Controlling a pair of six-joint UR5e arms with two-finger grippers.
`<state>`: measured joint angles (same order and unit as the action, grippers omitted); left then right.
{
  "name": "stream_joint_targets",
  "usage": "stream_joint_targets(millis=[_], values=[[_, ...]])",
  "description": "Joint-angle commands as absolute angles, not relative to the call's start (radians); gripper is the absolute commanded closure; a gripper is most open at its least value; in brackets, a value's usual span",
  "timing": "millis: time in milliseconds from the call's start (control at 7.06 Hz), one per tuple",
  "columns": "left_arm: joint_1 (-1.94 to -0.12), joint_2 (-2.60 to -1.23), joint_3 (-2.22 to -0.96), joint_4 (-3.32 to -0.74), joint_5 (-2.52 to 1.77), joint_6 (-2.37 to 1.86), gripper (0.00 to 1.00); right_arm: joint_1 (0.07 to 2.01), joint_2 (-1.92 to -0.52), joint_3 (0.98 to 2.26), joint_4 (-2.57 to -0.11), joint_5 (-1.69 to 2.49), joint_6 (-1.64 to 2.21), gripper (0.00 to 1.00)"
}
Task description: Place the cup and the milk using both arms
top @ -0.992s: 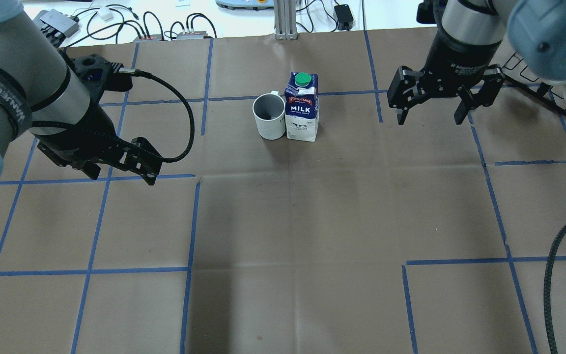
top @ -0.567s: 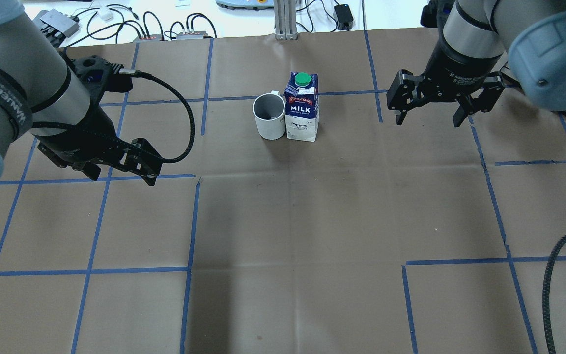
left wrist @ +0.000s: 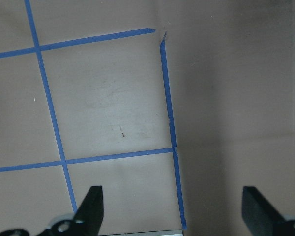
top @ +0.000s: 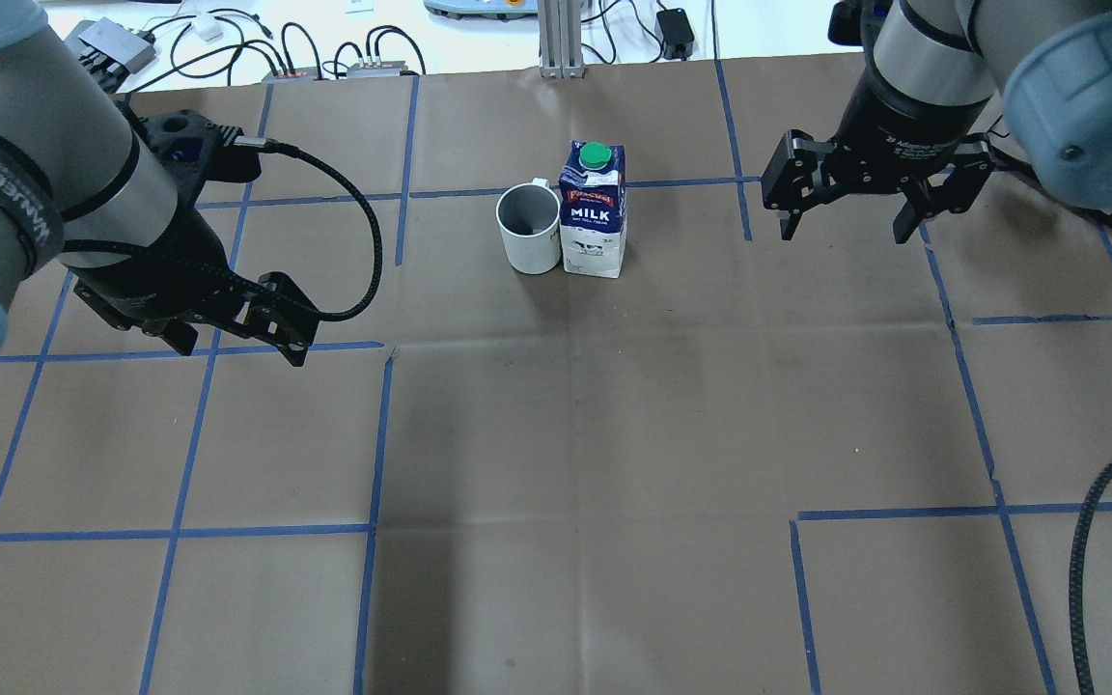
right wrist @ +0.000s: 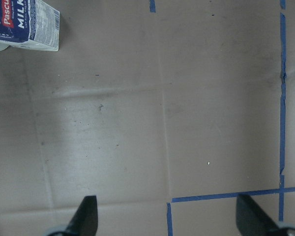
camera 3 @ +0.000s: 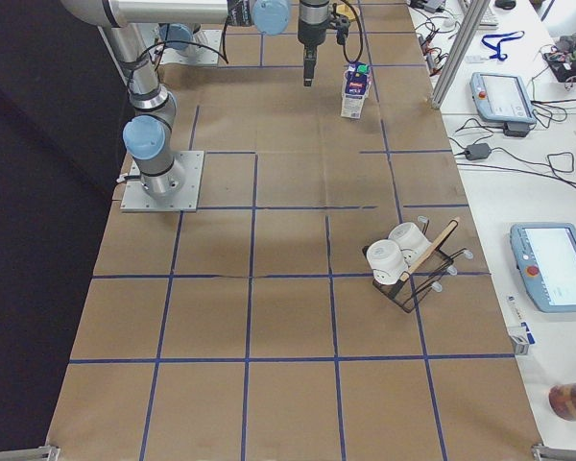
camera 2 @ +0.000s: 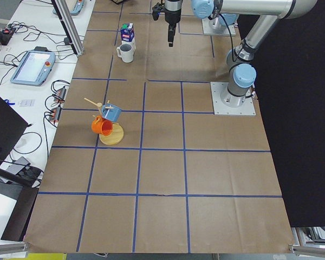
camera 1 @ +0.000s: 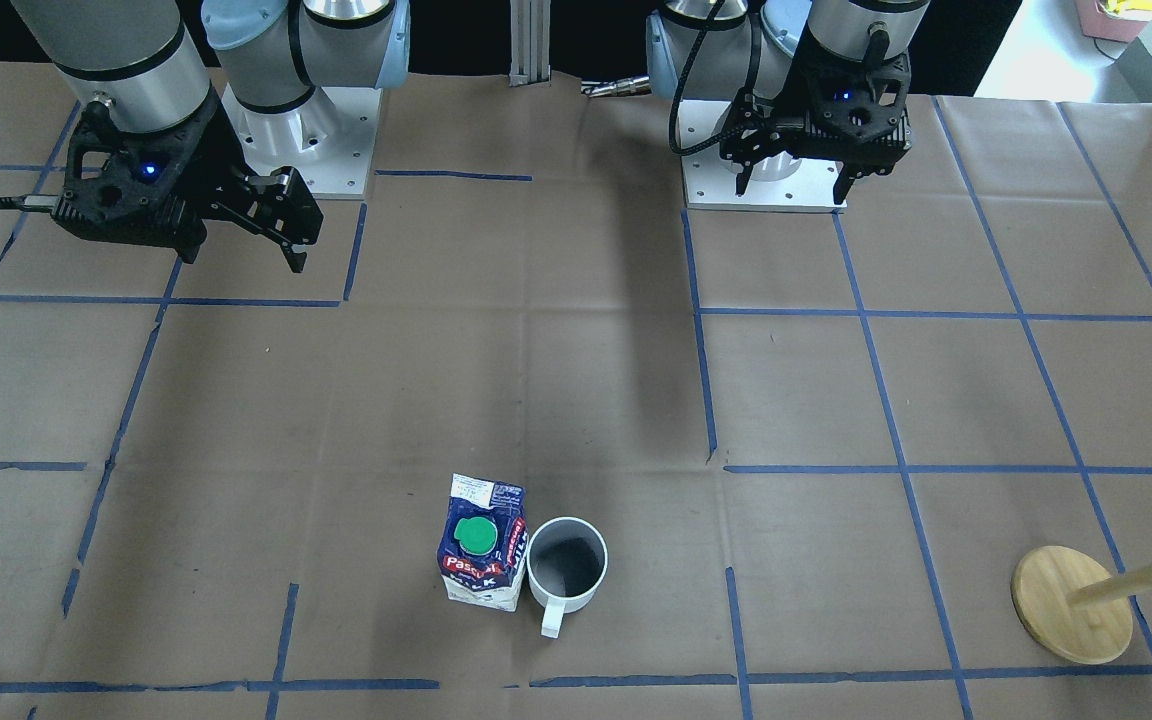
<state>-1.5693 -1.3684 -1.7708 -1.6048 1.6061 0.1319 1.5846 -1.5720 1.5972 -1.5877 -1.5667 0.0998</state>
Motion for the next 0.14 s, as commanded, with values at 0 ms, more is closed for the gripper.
stream_joint_targets(millis=[0], values=[[-1.569, -1.368, -1.770, -1.606, 1.606, 0.132, 0.00, 1.585, -1.571, 1.597, -1.588, -1.572, 0.098, 0.00]])
